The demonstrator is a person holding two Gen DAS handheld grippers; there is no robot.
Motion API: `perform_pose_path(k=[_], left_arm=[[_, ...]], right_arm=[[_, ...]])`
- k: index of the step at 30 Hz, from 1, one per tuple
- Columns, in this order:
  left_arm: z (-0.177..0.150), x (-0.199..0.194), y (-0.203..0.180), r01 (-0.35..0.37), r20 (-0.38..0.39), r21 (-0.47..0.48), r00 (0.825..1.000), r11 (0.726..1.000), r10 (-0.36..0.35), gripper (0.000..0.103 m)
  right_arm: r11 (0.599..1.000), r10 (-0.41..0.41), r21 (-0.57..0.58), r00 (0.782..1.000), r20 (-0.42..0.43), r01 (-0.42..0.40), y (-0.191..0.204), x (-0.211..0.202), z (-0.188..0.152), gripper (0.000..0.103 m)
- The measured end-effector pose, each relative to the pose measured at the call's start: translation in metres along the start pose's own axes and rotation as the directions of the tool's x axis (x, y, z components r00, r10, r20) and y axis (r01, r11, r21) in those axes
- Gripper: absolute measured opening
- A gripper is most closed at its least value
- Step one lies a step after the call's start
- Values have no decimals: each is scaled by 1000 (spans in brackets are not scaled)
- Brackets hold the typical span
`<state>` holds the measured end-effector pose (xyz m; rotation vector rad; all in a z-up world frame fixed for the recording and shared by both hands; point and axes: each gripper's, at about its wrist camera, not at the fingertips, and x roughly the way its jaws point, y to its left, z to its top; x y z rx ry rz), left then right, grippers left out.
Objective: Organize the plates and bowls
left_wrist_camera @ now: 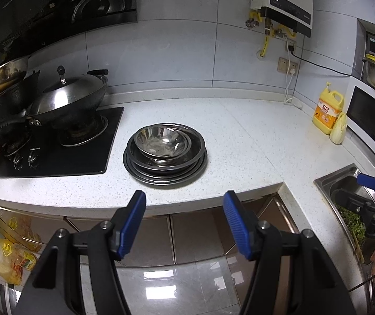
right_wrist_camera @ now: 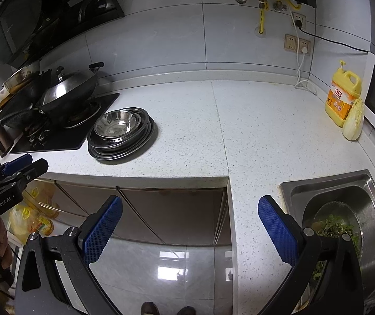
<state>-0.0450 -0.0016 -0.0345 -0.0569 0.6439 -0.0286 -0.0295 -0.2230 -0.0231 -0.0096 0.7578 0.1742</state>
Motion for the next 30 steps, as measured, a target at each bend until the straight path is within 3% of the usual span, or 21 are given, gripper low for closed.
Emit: perform_pose_path(k=[9,30], left_arm=[[1,-2,7,-7,-12,-48,1000,999,7,60],[0,-1,-2,-19,-12,-31,1000,999,19,60]], right_arm=[[1000,8,-17,1000,-6,-8,6,1,0,102],[1000,15,-18,1000,-5,-16,2,1,1,102]])
